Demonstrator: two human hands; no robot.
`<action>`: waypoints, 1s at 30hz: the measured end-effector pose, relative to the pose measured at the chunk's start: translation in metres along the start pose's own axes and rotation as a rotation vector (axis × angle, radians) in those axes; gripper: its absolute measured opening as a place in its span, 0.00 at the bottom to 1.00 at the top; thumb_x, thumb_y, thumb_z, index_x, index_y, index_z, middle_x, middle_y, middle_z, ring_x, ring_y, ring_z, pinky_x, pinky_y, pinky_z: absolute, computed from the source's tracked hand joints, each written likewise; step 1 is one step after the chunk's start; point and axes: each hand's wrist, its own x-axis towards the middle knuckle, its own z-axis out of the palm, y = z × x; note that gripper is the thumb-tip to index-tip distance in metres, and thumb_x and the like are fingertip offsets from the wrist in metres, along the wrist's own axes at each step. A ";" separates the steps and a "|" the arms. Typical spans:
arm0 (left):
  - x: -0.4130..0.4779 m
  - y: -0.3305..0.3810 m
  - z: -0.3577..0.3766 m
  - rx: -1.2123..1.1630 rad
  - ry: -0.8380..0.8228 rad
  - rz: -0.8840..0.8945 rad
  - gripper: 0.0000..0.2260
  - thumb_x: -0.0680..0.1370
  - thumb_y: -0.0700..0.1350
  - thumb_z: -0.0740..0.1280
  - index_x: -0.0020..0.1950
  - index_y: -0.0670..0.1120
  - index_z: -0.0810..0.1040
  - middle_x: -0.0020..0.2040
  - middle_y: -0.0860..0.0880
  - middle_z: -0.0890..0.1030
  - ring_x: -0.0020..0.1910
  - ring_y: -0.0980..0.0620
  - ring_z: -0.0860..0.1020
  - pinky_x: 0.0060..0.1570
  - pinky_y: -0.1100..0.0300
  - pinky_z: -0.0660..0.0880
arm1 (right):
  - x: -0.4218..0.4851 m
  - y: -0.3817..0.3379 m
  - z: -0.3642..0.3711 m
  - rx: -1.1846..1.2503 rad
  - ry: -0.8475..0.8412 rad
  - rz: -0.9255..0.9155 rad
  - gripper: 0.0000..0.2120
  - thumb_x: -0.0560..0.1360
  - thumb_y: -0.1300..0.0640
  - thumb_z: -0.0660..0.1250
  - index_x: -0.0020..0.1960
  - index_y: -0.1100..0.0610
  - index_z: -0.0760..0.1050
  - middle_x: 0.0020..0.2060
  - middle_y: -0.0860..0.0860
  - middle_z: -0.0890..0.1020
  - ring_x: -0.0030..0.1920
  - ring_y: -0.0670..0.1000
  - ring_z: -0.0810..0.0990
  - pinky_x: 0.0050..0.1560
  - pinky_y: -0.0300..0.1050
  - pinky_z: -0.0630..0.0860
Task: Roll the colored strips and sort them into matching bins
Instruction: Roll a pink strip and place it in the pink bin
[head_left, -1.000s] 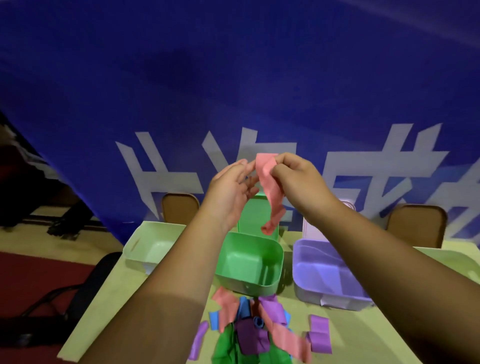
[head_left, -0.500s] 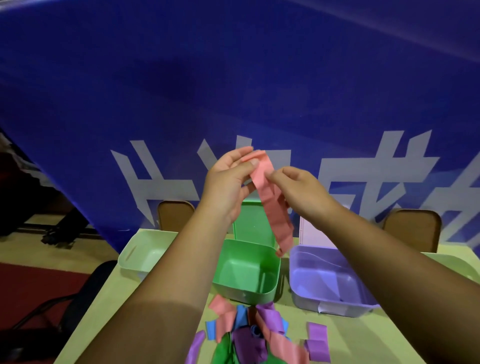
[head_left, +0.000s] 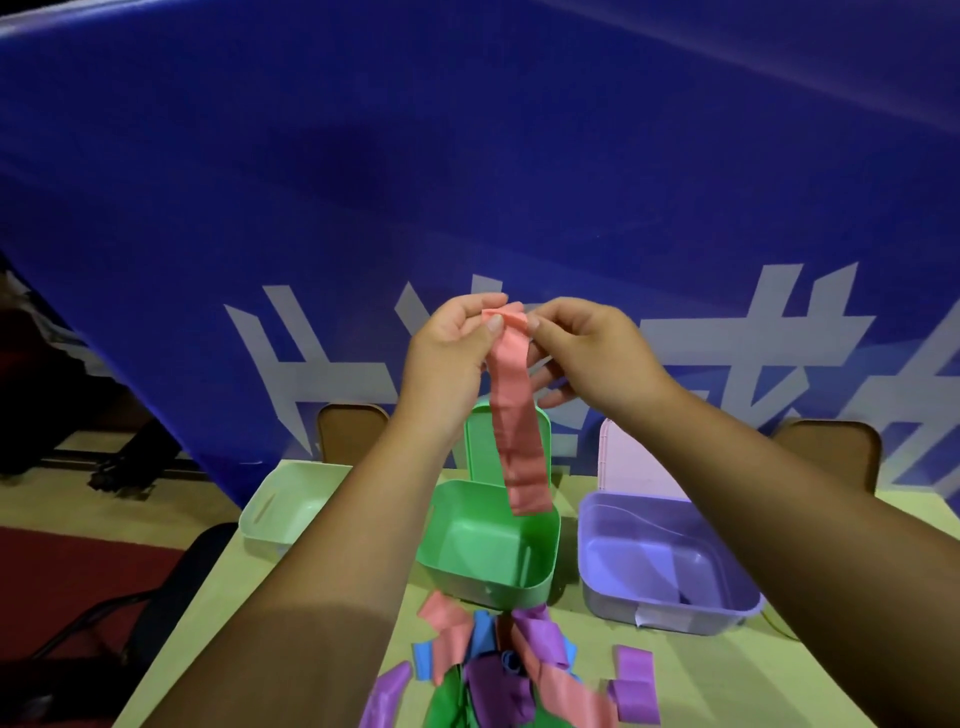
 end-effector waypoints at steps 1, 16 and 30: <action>0.000 0.000 -0.001 0.035 0.012 0.002 0.10 0.86 0.41 0.66 0.65 0.50 0.83 0.58 0.53 0.89 0.57 0.51 0.87 0.58 0.52 0.84 | -0.001 0.000 0.001 -0.031 0.008 -0.019 0.10 0.87 0.52 0.66 0.53 0.54 0.83 0.41 0.54 0.88 0.39 0.56 0.89 0.42 0.61 0.88; -0.004 0.001 -0.018 0.487 0.102 0.036 0.03 0.83 0.49 0.72 0.50 0.54 0.85 0.46 0.56 0.86 0.47 0.58 0.83 0.43 0.62 0.77 | -0.001 0.020 0.003 -0.701 0.078 -0.279 0.08 0.85 0.49 0.65 0.55 0.51 0.81 0.40 0.47 0.83 0.40 0.49 0.81 0.44 0.55 0.82; -0.013 0.014 -0.021 0.227 -0.097 -0.057 0.04 0.83 0.44 0.71 0.53 0.49 0.86 0.47 0.49 0.88 0.46 0.50 0.87 0.51 0.52 0.85 | -0.005 0.020 0.012 -0.387 0.166 -0.152 0.08 0.80 0.62 0.69 0.53 0.51 0.73 0.43 0.49 0.83 0.42 0.52 0.84 0.46 0.58 0.83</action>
